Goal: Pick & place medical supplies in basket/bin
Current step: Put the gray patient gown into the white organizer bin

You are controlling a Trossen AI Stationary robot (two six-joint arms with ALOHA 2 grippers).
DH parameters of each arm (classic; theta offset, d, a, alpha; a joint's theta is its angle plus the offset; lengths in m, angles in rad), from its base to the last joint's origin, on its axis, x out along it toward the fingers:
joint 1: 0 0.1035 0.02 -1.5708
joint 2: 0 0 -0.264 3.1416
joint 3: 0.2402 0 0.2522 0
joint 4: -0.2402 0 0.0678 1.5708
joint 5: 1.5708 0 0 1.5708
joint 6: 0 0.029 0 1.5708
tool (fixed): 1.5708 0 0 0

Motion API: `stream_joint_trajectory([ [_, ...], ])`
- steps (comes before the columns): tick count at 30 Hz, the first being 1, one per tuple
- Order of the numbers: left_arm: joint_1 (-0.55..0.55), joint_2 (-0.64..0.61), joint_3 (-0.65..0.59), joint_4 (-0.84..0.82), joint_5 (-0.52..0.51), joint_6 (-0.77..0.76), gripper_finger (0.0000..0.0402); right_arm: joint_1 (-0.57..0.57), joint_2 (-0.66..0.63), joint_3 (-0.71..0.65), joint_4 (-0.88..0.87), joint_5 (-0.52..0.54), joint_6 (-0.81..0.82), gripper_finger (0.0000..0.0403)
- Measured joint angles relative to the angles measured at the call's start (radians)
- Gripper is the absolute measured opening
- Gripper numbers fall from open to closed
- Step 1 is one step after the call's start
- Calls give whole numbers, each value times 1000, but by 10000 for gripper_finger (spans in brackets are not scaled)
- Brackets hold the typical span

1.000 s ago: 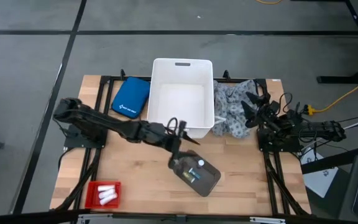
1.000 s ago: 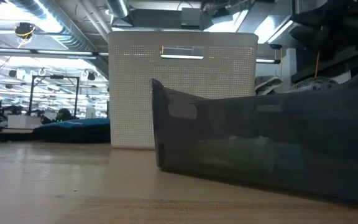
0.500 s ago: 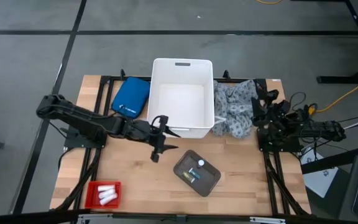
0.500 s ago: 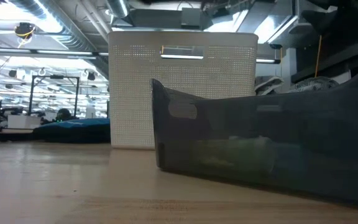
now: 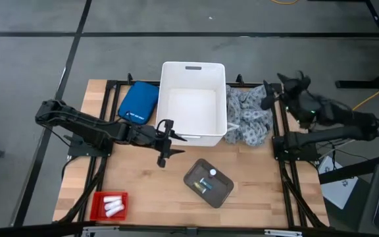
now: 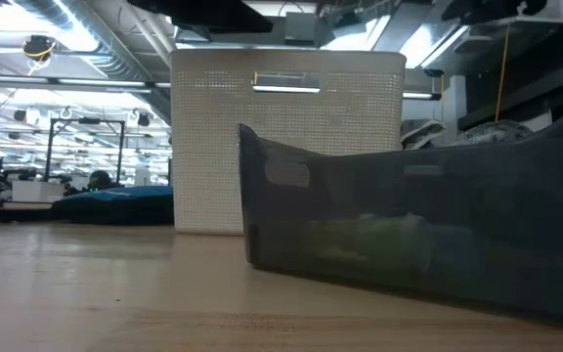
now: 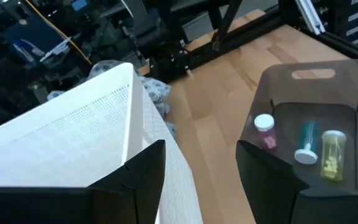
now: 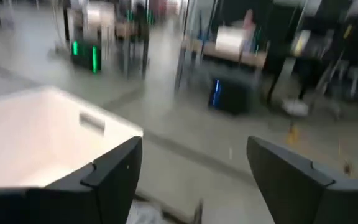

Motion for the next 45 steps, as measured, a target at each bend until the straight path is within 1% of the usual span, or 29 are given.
stream_joint_trajectory([
  [3,0,0,0,-2,2,0,194,-48,139,207,-422,-51,273,292],
  [6,-2,0,0,-1,25,0,194,-122,272,366,-769,-153,491,292],
  [8,-2,0,0,-1,37,1,194,-176,345,434,-919,-248,552,292],
  [11,-2,0,0,-1,40,3,194,-247,433,490,-1011,-391,549,292],
  [14,-2,0,0,-2,42,3,194,-308,500,494,-1015,-554,500,292],
  [16,-6,0,0,-1,52,3,194,-340,540,483,-1018,-625,469,292],
  [19,-16,0,0,-2,67,6,194,-373,591,444,-1018,-665,439,292],
  [22,-29,0,0,-3,69,7,194,-413,615,379,-1019,-714,419,292],
  [27,-43,1,1,-28,70,8,194,-480,622,223,-983,-798,375,292],
  [30,-42,1,1,-33,69,9,194,-504,622,130,-896,-851,325,292],
  [33,-42,1,1,-34,68,11,194,-516,622,52,-744,-926,268,292],
  [34,-43,1,1,-34,68,11,194,-517,622,30,-692,-937,260,292],
  [37,-43,1,1,-35,69,11,194,-517,625,-36,-577,-941,259,292],
  [40,-42,1,1,-37,68,10,194,-519,630,-103,-516,-968,260,292],
  [45,-43,1,1,-53,69,-5,194,-532,632,-244,-371,-1048,273,292],
])
